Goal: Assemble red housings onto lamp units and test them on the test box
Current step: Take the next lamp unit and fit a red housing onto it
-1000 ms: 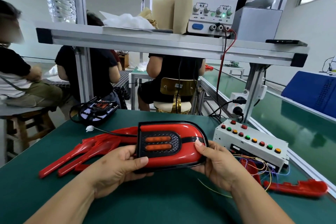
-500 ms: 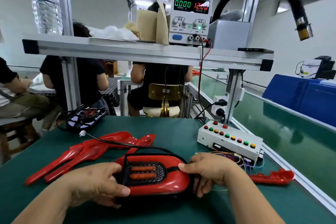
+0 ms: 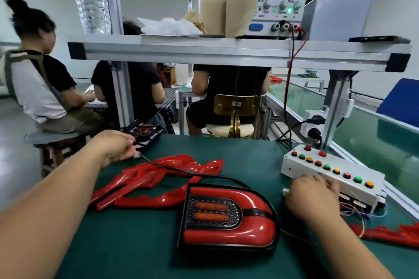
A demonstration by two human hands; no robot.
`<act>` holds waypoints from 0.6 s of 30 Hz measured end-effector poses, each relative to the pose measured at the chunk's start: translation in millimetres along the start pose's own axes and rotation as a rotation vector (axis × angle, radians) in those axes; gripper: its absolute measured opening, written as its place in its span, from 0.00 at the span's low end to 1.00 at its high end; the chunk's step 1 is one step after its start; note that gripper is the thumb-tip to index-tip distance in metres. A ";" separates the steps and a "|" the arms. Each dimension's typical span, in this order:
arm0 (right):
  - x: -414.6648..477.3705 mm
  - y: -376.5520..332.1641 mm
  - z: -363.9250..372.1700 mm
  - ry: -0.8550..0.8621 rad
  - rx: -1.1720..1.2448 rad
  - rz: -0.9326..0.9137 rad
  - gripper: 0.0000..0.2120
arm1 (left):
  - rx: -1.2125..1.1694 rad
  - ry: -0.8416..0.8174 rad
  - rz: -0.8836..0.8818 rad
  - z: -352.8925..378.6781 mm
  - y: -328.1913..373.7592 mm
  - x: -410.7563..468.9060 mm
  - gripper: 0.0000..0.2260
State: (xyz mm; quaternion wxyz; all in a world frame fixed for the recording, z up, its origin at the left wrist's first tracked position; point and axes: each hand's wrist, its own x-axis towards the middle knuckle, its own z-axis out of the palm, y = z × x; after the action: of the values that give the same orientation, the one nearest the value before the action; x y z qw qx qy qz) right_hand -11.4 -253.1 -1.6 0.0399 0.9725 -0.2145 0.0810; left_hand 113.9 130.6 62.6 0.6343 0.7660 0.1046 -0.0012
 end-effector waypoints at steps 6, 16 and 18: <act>2.1 -2.3 1.5 0.017 0.039 0.010 0.10 | 0.432 0.201 0.027 11.2 -26.7 50.7 0.14; -0.5 -1.3 1.6 0.335 0.320 -0.103 0.09 | -0.035 0.198 -0.186 43.1 -16.0 61.1 0.18; 1.7 0.7 1.3 0.316 0.379 -0.119 0.10 | -0.280 0.105 -0.151 47.7 -8.3 54.0 0.17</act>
State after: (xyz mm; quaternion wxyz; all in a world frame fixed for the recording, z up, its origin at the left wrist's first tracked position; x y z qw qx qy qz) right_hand -10.0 -254.6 -2.6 -0.1056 0.9488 -0.1292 0.2684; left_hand 171.6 94.2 38.0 0.7267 0.6590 0.1941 0.0058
